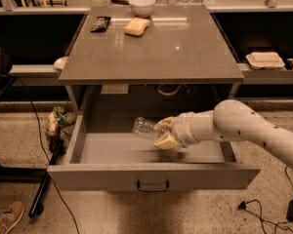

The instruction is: Pick water bottle from top drawer and place on counter

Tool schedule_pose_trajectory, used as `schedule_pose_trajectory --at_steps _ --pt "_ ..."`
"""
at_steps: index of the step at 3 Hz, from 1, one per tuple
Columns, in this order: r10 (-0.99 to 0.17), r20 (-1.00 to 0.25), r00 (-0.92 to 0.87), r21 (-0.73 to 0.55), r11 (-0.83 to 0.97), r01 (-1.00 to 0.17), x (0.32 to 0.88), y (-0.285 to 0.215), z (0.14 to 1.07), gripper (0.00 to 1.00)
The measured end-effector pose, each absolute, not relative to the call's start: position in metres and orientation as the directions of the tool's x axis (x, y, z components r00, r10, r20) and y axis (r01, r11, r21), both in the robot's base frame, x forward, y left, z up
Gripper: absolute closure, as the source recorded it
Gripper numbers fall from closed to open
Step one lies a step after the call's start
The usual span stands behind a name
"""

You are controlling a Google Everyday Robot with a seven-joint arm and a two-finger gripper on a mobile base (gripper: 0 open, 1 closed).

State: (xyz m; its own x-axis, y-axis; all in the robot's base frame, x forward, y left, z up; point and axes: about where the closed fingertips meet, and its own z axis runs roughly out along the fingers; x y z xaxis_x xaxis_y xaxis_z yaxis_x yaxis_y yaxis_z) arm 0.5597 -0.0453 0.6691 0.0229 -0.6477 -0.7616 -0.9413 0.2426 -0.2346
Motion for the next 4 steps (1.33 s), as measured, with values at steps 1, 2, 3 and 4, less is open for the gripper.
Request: schedule_pose_trajectory --at_steps 1,2,3,4 --pt "-0.659 -0.752 0.018 -0.241 0.249 -0.938 0.564 -0.046 0.676 1.00" --pt "-0.685 -0.727 0.054 -0.290 0.234 -0.928 0.578 -0.052 0.718 1.00" --pt "-0.732 -0.673 0.104 -0.349 0.190 -0.917 0.594 -0.059 0.779 1.00" --pt "-0.781 -0.609 0.138 -0.403 0.154 -0.902 0.618 -0.072 0.836 1.00"
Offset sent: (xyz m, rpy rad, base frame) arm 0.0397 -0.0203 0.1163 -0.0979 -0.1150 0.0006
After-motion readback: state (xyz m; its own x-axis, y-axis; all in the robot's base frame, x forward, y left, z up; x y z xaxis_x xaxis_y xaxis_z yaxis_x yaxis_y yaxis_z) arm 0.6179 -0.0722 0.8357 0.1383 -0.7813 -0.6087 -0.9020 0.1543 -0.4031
